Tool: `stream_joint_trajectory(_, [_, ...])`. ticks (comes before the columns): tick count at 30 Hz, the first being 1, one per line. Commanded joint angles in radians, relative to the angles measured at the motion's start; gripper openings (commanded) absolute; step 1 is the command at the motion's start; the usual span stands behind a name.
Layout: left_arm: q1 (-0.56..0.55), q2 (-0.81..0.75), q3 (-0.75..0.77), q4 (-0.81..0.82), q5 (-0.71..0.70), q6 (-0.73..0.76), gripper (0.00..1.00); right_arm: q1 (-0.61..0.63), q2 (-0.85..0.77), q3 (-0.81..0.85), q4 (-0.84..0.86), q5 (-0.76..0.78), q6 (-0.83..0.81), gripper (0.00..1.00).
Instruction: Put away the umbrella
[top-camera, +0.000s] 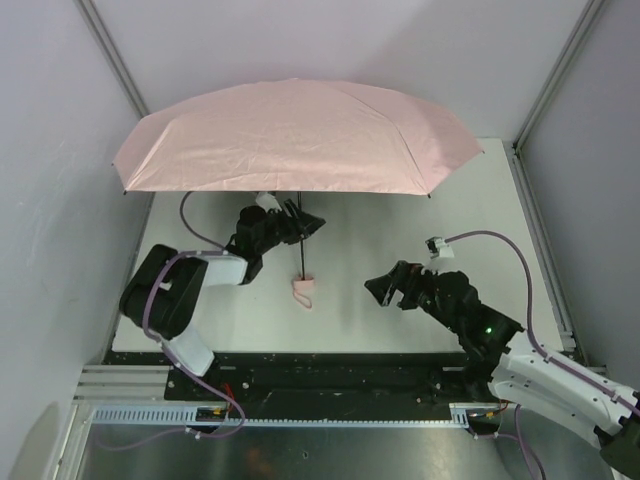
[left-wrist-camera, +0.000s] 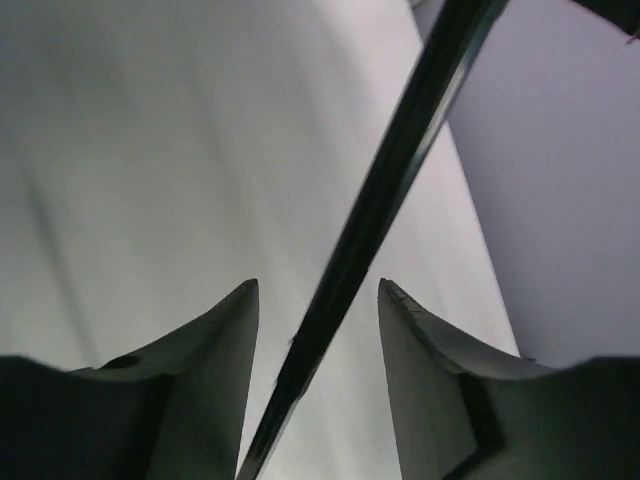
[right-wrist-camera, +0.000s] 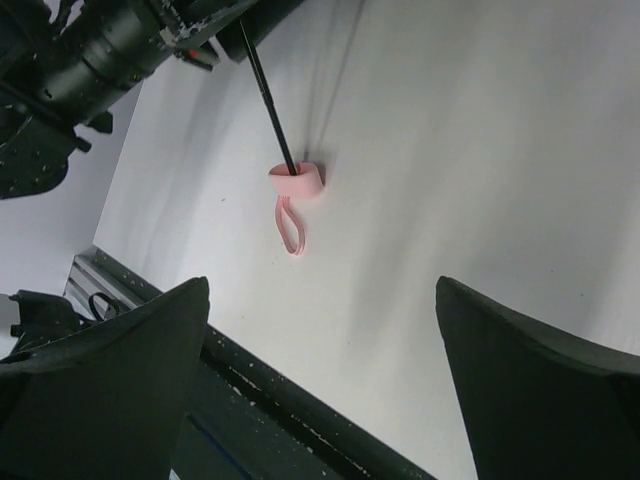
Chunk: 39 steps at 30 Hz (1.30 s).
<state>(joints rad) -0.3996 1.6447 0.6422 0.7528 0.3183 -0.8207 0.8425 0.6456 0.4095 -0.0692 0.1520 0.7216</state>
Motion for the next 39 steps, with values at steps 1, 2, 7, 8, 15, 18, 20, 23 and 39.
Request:
stream_joint_trajectory(1, [-0.004, 0.047, 0.088, 0.166, 0.091, 0.054, 0.43, -0.010, -0.039, 0.000, -0.070, 0.009, -0.005, 0.99])
stream_joint_trajectory(2, [-0.006, 0.045, 0.089, 0.167, 0.086, 0.061, 0.34, -0.012, -0.039, 0.000, -0.073, 0.010, -0.005, 0.99])
stream_joint_trajectory(7, [-0.045, -0.092, 0.048, 0.115, -0.009, 0.127, 0.02, -0.033, -0.008, 0.005, -0.029, -0.014, 0.016, 0.99])
stream_joint_trajectory(8, [-0.060, -0.138, 0.044, 0.077, -0.040, 0.140, 0.01, -0.040, 0.008, 0.012, -0.011, -0.025, 0.024, 0.99])
stream_joint_trajectory(15, [-0.218, -0.385, 0.174, -0.431, -0.262, 0.285, 0.00, -0.086, 0.142, 0.139, 0.189, -0.106, 0.097, 0.99])
stream_joint_trajectory(18, [-0.259, -0.434, 0.228, -0.593, -0.292, 0.278, 0.00, -0.099, 0.210, 0.235, 0.251, -0.091, 0.115, 0.99])
stream_joint_trajectory(20, [-0.283, -0.455, 0.270, -0.697, -0.327, 0.276, 0.00, -0.109, 0.272, 0.313, 0.277, -0.086, 0.131, 0.98])
stream_joint_trajectory(23, [-0.303, -0.489, 0.311, -0.818, -0.352, 0.264, 0.00, -0.090, 0.384, 0.451, 0.260, -0.044, 0.151, 0.94])
stream_joint_trajectory(39, [-0.342, -0.539, 0.393, -1.014, -0.397, 0.435, 0.00, -0.007, 0.801, 0.920, 0.207, 0.172, 0.111, 0.82])
